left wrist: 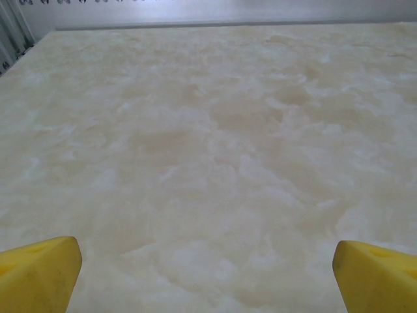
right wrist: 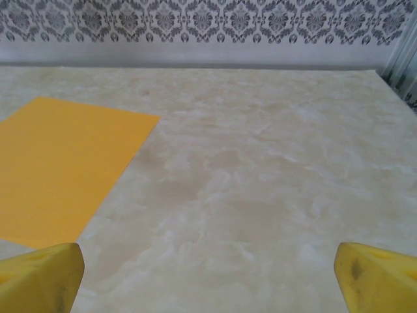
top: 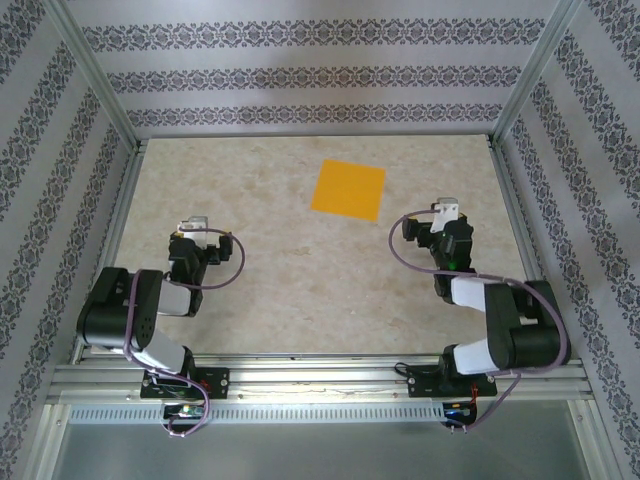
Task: Fold a paper plane with a square sheet of paper (pick it up from the middle)
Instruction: Move the square sheet of paper to the center of the table.
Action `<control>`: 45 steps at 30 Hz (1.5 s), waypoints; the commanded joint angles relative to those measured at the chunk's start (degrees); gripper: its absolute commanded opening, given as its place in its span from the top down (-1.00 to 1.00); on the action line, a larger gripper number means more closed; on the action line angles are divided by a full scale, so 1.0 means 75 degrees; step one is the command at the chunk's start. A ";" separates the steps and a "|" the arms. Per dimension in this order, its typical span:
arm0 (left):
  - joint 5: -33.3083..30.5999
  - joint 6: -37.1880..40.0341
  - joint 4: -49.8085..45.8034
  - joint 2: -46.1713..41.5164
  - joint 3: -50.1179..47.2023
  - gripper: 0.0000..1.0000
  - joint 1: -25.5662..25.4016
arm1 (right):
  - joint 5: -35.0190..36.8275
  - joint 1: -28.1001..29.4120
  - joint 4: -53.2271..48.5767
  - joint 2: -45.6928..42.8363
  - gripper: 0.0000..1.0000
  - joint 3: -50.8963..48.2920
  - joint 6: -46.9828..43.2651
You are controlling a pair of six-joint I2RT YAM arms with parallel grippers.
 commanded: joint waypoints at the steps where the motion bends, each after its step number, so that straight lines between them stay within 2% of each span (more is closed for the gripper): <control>1: -0.0026 -0.0094 -0.1198 -0.1109 0.0503 -0.99 0.0035 | -0.0211 -0.0072 -0.1257 -0.0640 -0.96 0.0354 0.0317; 3: -0.0233 -0.0343 -0.2215 -0.1567 0.0804 -0.99 0.0036 | 0.0116 -0.0049 -0.1991 -0.1030 -0.96 0.0544 0.0743; 4: -0.0228 -0.0365 -0.2443 -0.1738 0.0879 -0.99 0.0036 | 0.0251 -0.0047 -0.2846 -0.1225 -0.96 0.0855 0.0892; 6: -0.0263 -0.0629 -0.2883 -0.2080 0.1019 -0.99 0.0036 | 0.0044 -0.0036 -0.4058 -0.1451 -0.96 0.1420 0.0930; 8: -0.0527 -0.1250 -0.3044 -0.2257 0.1119 -0.99 0.0036 | -0.0057 -0.0027 -0.4868 -0.1480 -0.96 0.1932 0.1265; 10: -0.1020 -0.2230 -0.3641 -0.2399 0.1441 -0.99 0.0036 | -0.0002 -0.0024 -0.5440 -0.1500 -0.96 0.2411 0.2117; 12: -0.1210 -0.2929 -0.4844 -0.2492 0.1973 -0.99 0.0037 | -0.0401 -0.0095 -0.5735 -0.1585 -0.96 0.2623 0.2991; 13: -0.1106 -0.3088 -0.5400 -0.2509 0.2279 -0.99 0.0047 | -0.1218 -0.0196 -0.5543 -0.1574 -0.97 0.2623 0.3109; 14: -0.0804 -0.3113 -0.5779 -0.2520 0.2501 -0.99 0.0048 | -0.2381 -0.0332 -0.5207 -0.1501 -0.96 0.2613 0.3098; 15: -0.0610 -0.3236 -0.6092 -0.2543 0.2663 -0.99 0.0048 | -0.2924 -0.0410 -0.4912 -0.1391 -0.96 0.2612 0.3295; 17: -0.0308 -0.3647 -0.6635 -0.2607 0.2842 -0.99 0.0085 | -0.3039 -0.0525 -0.4525 -0.1076 -0.97 0.2650 0.4214; 19: 0.0581 -0.3697 -0.6953 -0.2785 0.2824 -0.99 0.0211 | -0.2926 -0.0620 -0.4424 -0.0701 -0.96 0.2765 0.4969; 23: 0.1650 -0.4482 -0.6203 -0.2876 0.2303 -0.99 0.0306 | -0.4172 -0.0575 -0.4895 0.0639 -0.96 0.3920 0.5288; 26: 0.2639 -0.4878 -0.6086 -0.2458 0.2458 -0.99 0.0319 | -0.4780 -0.0390 -0.4987 0.1648 -0.96 0.4689 0.5746; 31: 0.3835 -0.5486 -0.6015 -0.1772 0.2738 -0.99 0.0283 | -0.4576 0.0202 -0.6370 0.3142 -0.96 0.6196 0.5941; 35: 0.4580 -0.5649 -0.6165 -0.1730 0.2763 -0.99 0.0236 | -0.3686 0.0932 -0.7419 0.3916 -0.96 0.7309 0.5890; 41: 0.4768 -0.5380 -0.7015 -0.2269 0.2764 -0.99 0.0070 | -0.3309 0.1299 -0.8325 0.4991 -0.96 0.8599 0.5673; 45: 0.4764 -0.5330 -0.7331 -0.2612 0.2638 -0.99 -0.0060 | -0.3682 0.1416 -0.8500 0.5493 -0.96 0.9174 0.5502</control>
